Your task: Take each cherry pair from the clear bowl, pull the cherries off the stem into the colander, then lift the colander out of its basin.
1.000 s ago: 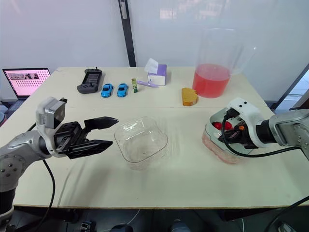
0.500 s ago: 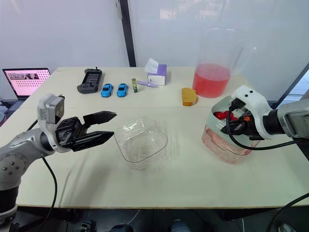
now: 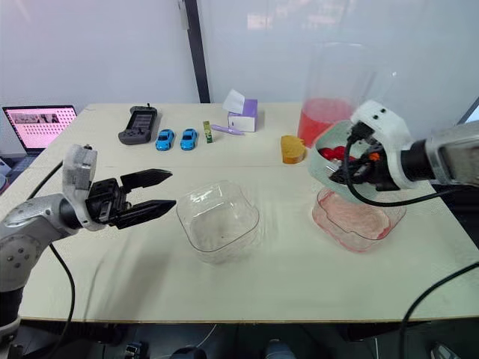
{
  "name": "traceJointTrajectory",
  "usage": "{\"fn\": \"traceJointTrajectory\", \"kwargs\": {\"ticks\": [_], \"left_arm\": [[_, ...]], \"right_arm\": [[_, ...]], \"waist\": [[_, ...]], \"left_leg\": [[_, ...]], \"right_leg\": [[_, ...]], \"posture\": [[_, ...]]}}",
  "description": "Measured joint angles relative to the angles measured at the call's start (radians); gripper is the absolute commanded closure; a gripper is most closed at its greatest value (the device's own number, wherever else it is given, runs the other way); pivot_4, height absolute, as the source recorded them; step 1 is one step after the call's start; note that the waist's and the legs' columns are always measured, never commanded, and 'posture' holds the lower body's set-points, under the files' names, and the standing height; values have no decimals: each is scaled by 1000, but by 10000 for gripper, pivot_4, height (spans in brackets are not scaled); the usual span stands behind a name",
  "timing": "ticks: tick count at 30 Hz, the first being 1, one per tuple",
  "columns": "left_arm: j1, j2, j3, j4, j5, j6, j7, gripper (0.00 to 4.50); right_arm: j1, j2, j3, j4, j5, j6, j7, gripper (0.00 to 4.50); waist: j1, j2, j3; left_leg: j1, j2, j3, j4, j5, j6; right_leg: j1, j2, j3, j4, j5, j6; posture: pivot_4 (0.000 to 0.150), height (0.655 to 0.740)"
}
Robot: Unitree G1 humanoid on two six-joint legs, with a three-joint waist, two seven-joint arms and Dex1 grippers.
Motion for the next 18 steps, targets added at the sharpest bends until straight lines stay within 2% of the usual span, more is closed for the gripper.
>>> {"fn": "traceJointTrajectory", "kwargs": {"ticks": [8, 18], "left_arm": [[0, 4, -9, 6, 75, -46, -14, 0], [44, 0, 3, -39, 53, -36, -5, 0]], "right_arm": [[-197, 167, 192, 133, -98, -79, 37, 43111], [-213, 313, 357, 319, -262, -281, 120, 43111]], "waist": [[-2, 0, 0], [2, 0, 0]], "left_leg": [[-2, 0, 0, 0, 0, 0], [-14, 0, -1, 3, 0, 0]], "right_leg": [[-2, 0, 0, 0, 0, 0], [-13, -1, -2, 1, 0, 0]], "posture": [[1500, 7400], [1500, 7400]]}}
